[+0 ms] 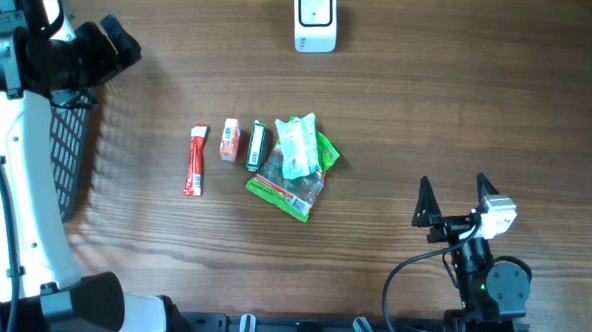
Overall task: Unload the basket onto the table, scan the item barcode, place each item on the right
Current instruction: 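Swing the right gripper over to the green wet-wipes pack and grasp it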
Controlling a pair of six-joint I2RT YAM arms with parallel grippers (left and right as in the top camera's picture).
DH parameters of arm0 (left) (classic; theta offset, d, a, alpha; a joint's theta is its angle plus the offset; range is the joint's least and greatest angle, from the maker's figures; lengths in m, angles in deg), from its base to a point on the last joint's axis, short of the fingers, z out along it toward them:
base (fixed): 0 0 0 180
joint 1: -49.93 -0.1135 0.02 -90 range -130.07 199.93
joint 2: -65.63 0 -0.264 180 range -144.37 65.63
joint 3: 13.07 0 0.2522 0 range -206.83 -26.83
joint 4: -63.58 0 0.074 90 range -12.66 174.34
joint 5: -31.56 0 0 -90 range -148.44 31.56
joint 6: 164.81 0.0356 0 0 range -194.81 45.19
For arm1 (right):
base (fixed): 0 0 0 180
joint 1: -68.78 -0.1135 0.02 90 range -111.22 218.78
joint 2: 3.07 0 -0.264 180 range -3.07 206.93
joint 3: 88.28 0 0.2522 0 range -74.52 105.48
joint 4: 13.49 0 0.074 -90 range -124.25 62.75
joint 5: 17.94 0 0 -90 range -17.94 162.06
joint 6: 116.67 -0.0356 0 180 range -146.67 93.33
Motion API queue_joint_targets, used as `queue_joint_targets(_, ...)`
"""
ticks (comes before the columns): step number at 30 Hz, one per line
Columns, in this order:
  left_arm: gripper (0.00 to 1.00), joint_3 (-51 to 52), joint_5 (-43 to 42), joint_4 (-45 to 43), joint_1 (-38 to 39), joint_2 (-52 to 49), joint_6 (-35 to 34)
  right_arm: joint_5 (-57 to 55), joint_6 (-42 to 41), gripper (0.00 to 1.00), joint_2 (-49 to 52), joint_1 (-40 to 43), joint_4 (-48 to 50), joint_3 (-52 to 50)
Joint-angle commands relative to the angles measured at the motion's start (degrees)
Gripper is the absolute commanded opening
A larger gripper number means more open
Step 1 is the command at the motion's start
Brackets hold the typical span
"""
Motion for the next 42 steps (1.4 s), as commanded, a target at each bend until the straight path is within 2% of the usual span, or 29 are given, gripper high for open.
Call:
queue_joint_targets(1,1.0,0.0,-1.27,0.02,0.0,-0.33,-0.11,-0.57,-0.04,1.0,-0.15,0.26,0.15,-0.07)
queue_joint_targets(13,1.0,0.0,-1.27,0.0,0.0,-0.33,-0.11,-0.2,-0.55,1.0,-0.15,0.26,0.15,-0.07)
queue_joint_targets(15,1.0,0.0,-1.27,0.02,0.0,-0.33,-0.11,3.37,-3.19,1.0,-0.15,0.26,0.37,-0.02)
queue_joint_targets(19,1.0,0.0,-1.27,0.02,0.0,-0.33,-0.11,9.55,-3.08,1.0,0.24,0.28,-0.83,1.81)
queue_joint_targets(25,1.0,0.0,-1.27,0.02,0.0,-0.33,-0.09,10.84,-2.97,1.0,10.93,0.28,-12.61,21.75)
queue_joint_targets(28,1.0,0.0,-1.27,0.02,0.0,-0.33,-0.09,14.43,-2.95,1.0,24.74,0.28,-23.41,38.34)
queue_joint_targets(33,1.0,0.0,-1.27,0.02,0.0,-0.33,-0.09,18.14,1.25,1.0,52.83,0.26,-51.52,67.54)
queue_joint_targets(35,1.0,0.0,-1.29,0.02,0.0,-0.33,-0.09,17.99,4.33,1.0,62.55,0.28,-57.0,76.04)
queue_joint_targets(37,1.0,0.0,-1.27,0.02,0.0,-0.33,-0.09,23.37,4.15,0.97,69.79,0.17,-57.18,79.3)
queue_joint_targets(38,1.0,0.0,-1.27,0.02,0.0,-0.33,-0.09,28.17,5.4,0.82,72.11,0.02,-56.68,79.23)
queue_joint_targets(39,1.0,0.0,-1.27,0.02,0.0,-0.33,-0.09,32.41,6.01,0.51,75.01,-0.57,-56.63,79.23)
queue_joint_targets(40,1.0,0.0,-1.27,0.02,0.0,-0.33,-0.09,33.38,5.97,0.13,78.73,-2.25,-57.22,79.12)
queue_joint_targets(42,1.0,0.0,-1.27,0.02,0.0,-0.33,-0.11,31.69,6.08,0.08,83.58,-5.92,-57.72,78.73)
